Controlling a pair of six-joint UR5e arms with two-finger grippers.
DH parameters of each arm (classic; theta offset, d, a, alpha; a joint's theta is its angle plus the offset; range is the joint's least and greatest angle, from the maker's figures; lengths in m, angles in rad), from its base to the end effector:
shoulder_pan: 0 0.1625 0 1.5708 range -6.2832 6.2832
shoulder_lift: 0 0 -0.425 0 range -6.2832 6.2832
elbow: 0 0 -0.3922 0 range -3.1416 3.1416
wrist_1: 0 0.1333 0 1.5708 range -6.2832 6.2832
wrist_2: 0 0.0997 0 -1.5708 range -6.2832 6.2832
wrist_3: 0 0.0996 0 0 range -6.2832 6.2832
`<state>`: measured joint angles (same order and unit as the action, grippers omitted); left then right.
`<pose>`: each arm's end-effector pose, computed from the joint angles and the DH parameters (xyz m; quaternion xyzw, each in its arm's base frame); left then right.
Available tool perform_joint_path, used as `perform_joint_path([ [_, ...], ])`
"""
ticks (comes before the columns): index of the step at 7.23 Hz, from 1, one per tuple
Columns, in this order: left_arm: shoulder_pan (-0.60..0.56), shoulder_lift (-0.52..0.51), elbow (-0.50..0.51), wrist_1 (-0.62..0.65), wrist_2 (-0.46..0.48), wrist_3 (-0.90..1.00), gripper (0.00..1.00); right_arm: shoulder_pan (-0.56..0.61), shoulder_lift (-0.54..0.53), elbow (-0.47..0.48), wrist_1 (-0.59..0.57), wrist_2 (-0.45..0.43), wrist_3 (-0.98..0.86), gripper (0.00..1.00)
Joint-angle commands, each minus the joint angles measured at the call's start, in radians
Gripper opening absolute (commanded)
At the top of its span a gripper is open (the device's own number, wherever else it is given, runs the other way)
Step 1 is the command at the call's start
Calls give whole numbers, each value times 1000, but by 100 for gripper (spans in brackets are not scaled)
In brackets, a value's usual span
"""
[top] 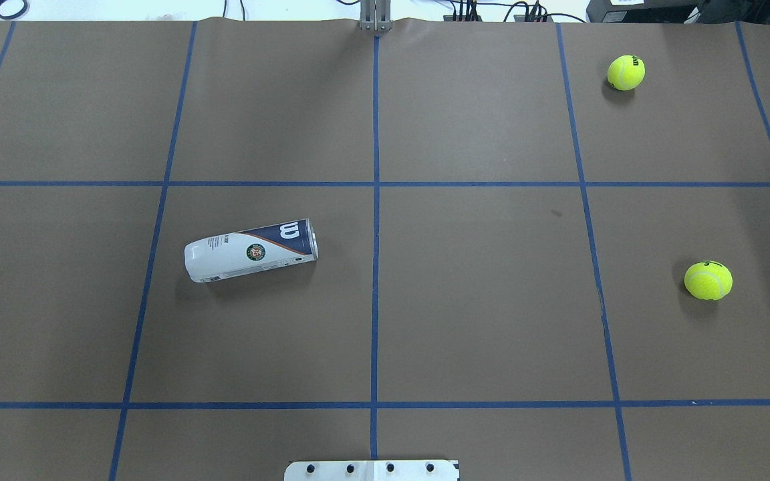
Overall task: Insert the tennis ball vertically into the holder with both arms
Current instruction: 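Move the left arm in toward the lying white Wilson can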
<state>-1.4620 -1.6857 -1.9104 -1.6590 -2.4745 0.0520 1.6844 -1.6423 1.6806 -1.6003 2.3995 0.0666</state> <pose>0.0016 -0.5212 0.4138 0.2291 0.4273 0.1863 0.8545 0.1119 -0.4521 0.6378 0.0135 -0.4024 0.0806 0.9118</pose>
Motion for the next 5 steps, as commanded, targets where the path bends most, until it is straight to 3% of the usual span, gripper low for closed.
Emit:
perform_joint_path([
  [1,203,-157,2,-1,14,0,98,0,-1,-2,-1,1,4,99],
  [4,424,-354,10,31,78,6,99,-2,4,-1,2,-3,-13,99],
  [5,521,-468,10,186,188,5,99,-2,7,-1,2,-5,-13,99],
])
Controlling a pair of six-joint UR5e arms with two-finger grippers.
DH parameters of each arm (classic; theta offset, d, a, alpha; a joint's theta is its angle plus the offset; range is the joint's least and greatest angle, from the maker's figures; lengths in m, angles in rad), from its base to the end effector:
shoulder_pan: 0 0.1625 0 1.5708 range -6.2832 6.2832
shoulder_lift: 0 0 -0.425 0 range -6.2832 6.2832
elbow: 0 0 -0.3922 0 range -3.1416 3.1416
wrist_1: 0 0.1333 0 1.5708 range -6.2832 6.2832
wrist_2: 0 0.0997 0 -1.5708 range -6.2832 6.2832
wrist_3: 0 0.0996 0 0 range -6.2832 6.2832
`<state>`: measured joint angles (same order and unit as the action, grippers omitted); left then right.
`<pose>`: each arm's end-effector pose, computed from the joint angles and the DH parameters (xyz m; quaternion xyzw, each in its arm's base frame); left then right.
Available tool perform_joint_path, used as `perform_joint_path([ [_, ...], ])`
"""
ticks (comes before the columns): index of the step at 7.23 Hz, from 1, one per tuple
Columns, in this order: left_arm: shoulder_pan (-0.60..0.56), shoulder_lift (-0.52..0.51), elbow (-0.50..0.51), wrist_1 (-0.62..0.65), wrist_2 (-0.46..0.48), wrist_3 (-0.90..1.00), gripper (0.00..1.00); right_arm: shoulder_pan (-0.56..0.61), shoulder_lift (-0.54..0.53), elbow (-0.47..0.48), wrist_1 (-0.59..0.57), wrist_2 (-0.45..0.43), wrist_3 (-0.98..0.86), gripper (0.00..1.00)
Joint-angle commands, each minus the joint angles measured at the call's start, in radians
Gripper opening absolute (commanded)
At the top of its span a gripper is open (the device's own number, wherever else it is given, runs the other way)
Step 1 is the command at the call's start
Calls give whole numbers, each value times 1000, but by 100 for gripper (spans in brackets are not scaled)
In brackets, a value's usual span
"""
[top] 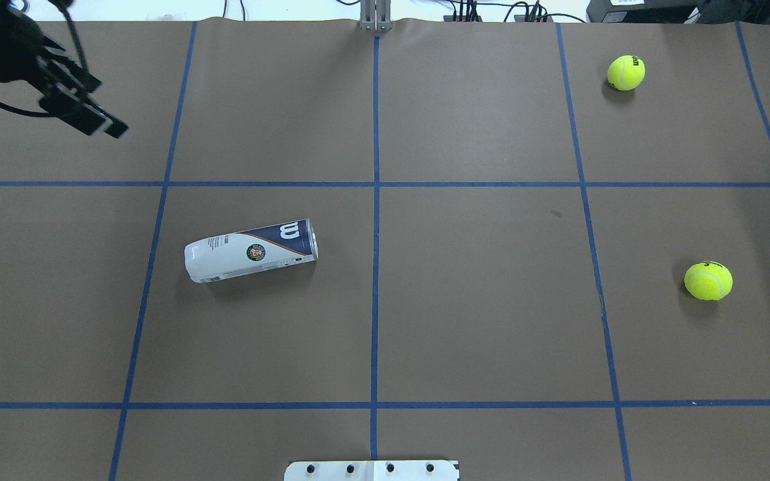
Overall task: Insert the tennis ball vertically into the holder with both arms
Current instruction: 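Lower the left gripper over the can's open end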
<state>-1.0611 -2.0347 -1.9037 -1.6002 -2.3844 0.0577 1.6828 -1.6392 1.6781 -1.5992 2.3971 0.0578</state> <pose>0.2309 -0.5379 0.2352 0.2781 0.4358 0.3879 0.7631 0.1115 -0.4536 0.6377 0.0157 -0.4012 0.0756 0.9127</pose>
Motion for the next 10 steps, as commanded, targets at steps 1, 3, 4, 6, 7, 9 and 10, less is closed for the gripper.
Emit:
perform_joint_path([
  [1,201,-227,40,296,175,-6,99,0,4,2,-1,-3,-3,99],
  [3,279,-289,98,284,302,-1,99,-2,2,0,-1,-1,-1,99],
  [4,314,-288,150,179,333,5,99,-2,2,0,-1,1,-1,99],
  [6,352,-286,259,48,349,5,99,-2,2,0,-1,2,-1,99],
  [7,374,-285,267,48,362,5,99,-2,1,0,-1,2,-1,99],
  [9,411,-282,291,46,416,5,99,-2,-1,0,-1,2,-1,99],
  [10,429,-282,305,46,416,8,99,-2,-1,0,-1,2,-1,99],
])
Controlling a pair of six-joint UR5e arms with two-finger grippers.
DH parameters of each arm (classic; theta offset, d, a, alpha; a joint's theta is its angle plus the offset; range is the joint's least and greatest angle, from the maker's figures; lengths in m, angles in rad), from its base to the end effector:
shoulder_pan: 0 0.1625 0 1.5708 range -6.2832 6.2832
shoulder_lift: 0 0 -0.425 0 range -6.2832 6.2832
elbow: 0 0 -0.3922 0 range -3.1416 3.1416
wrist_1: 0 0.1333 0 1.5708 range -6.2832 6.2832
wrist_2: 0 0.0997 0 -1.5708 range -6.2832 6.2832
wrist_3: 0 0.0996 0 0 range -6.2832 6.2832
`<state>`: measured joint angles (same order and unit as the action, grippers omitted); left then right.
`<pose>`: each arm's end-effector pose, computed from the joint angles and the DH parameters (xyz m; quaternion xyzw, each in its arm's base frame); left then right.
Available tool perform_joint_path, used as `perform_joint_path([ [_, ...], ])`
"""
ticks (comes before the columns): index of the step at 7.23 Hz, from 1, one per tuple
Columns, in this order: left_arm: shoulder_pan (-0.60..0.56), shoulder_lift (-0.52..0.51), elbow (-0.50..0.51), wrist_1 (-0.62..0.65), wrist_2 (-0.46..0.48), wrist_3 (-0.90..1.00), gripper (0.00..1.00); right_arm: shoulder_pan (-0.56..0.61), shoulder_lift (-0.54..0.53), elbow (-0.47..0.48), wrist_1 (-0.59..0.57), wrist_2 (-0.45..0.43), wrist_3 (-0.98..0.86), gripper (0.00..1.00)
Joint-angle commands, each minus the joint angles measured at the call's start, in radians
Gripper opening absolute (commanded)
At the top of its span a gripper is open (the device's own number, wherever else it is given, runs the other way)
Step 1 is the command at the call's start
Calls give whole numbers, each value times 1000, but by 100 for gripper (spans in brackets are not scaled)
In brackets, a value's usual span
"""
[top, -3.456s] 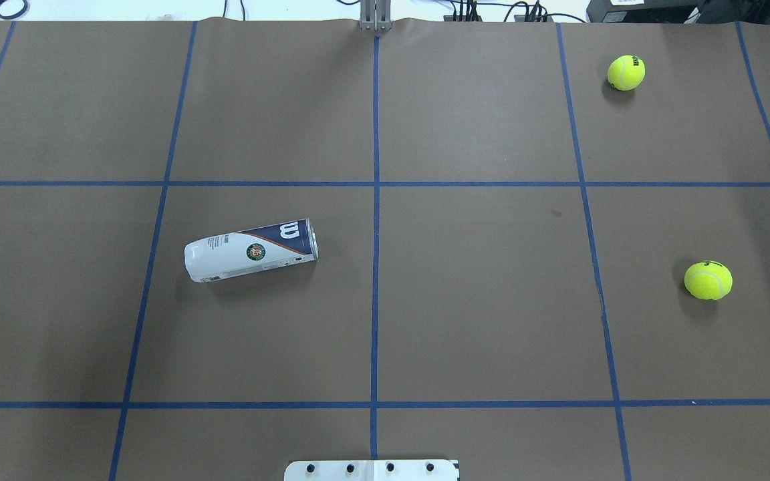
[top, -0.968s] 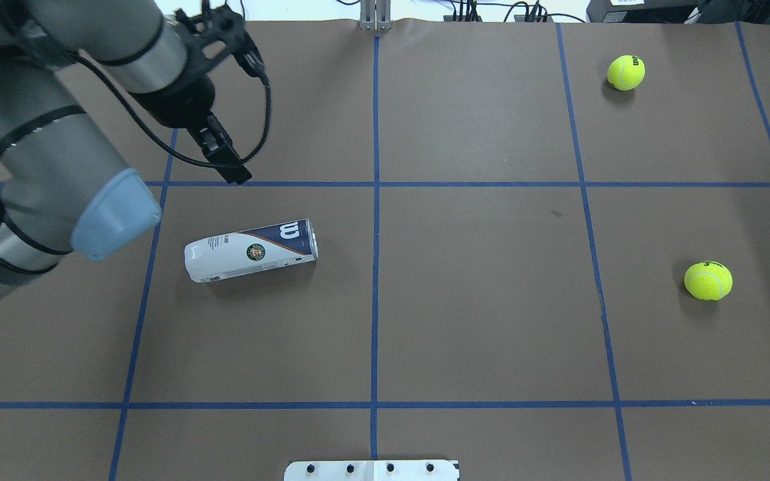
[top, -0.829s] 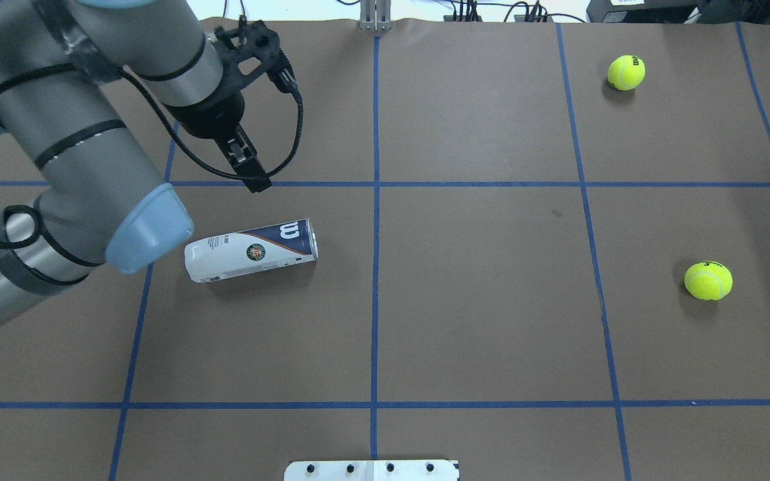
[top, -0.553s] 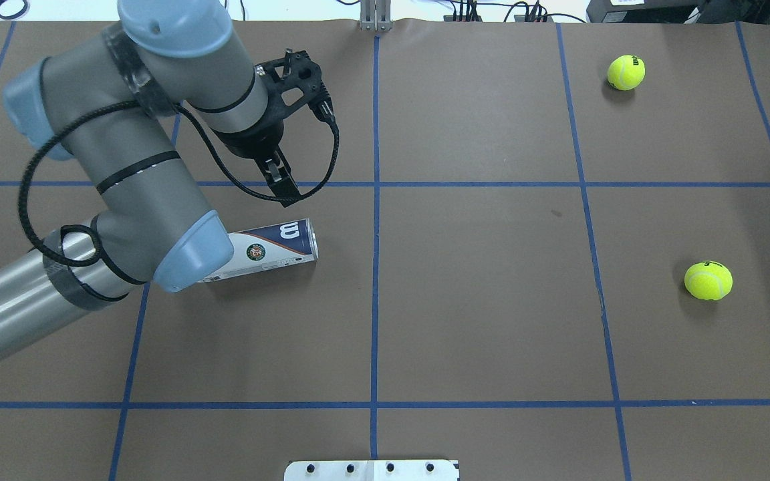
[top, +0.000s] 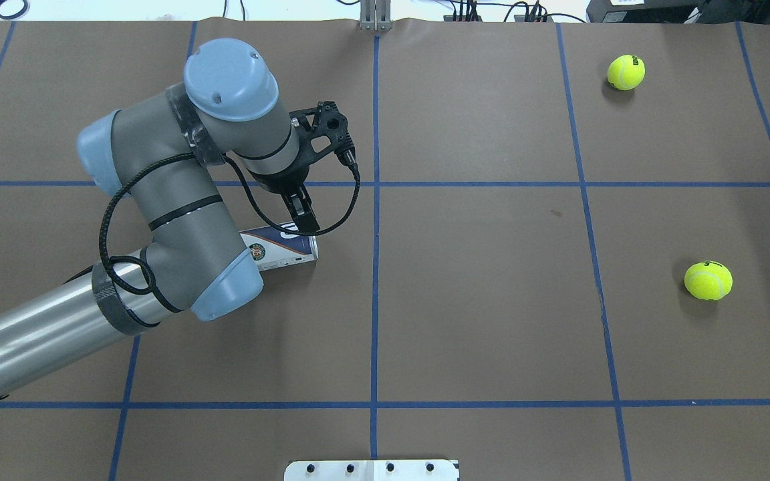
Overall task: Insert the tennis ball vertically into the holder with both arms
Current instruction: 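Lower the left gripper over the can's open end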
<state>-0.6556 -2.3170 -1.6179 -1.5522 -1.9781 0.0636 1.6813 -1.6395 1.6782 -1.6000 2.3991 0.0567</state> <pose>0.4968 -0.5004 0.1907 0.2596 0.3233 0.4937 0.7644 0.1106 -0.4536 0.6377 0.0152 -0.4021 0.0745 0.9124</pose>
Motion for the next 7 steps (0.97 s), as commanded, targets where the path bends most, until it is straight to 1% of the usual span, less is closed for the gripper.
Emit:
perform_joint_path([
  [1,33,-2,26,-2,12,34,99,0,-2,0,0,0,0,99],
  [3,33,-1,30,-2,54,80,99,0,-2,0,0,0,0,99],
  [7,63,-4,82,-3,59,84,99,0,-2,-2,0,0,-2,99],
])
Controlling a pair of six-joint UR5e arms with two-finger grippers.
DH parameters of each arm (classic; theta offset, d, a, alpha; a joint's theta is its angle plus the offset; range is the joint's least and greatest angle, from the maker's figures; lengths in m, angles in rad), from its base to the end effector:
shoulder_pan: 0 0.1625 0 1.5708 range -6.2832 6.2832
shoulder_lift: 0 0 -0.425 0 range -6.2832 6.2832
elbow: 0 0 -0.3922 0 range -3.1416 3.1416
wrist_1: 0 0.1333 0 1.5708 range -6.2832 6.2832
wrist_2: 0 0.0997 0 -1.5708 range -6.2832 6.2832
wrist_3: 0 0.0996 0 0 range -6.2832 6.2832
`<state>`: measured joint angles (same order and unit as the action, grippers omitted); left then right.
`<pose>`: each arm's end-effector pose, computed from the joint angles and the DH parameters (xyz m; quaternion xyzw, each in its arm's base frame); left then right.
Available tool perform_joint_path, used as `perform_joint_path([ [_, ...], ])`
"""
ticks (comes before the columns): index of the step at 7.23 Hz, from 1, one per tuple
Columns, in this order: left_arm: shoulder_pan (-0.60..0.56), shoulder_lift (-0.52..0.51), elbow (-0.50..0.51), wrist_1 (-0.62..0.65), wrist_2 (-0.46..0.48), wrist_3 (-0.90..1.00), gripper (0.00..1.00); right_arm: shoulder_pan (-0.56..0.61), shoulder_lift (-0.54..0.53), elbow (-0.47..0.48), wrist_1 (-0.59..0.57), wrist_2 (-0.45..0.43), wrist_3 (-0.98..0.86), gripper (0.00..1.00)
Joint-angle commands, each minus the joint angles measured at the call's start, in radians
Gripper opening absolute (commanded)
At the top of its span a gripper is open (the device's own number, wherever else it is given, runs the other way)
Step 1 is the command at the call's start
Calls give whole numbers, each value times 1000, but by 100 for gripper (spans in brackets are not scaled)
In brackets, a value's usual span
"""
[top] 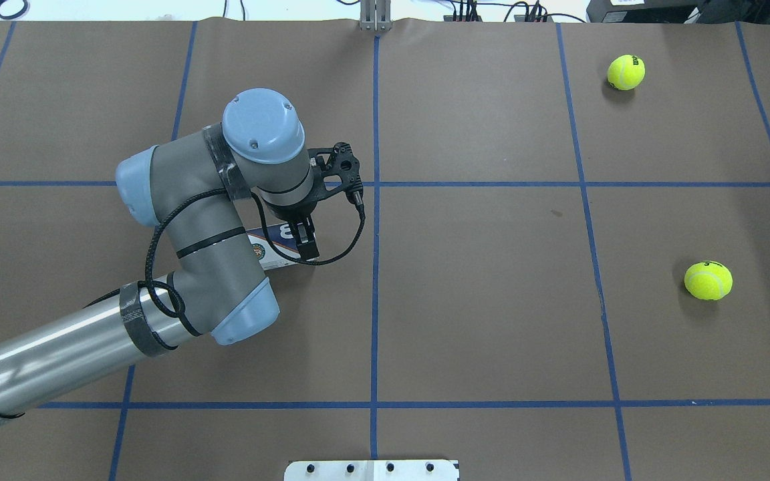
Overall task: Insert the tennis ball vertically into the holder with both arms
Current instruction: 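Close the left gripper on the rim of the can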
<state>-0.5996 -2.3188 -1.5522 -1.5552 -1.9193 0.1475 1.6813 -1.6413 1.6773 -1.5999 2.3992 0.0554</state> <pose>0.5368 -0.4872 0.2182 0.2503 0.2866 0.5410 0.7500 0.1105 -0.4527 0.6390 0.0142 -0.4022 0.0745 0.9124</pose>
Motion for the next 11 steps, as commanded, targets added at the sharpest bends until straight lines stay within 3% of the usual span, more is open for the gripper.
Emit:
perform_joint_path([
  [1,12,-4,18,-2,0,-2,99,0,0,-2,-2,0,0,99],
  [11,29,-5,109,-115,16,3,99,0,-9,-5,0,0,0,99],
])
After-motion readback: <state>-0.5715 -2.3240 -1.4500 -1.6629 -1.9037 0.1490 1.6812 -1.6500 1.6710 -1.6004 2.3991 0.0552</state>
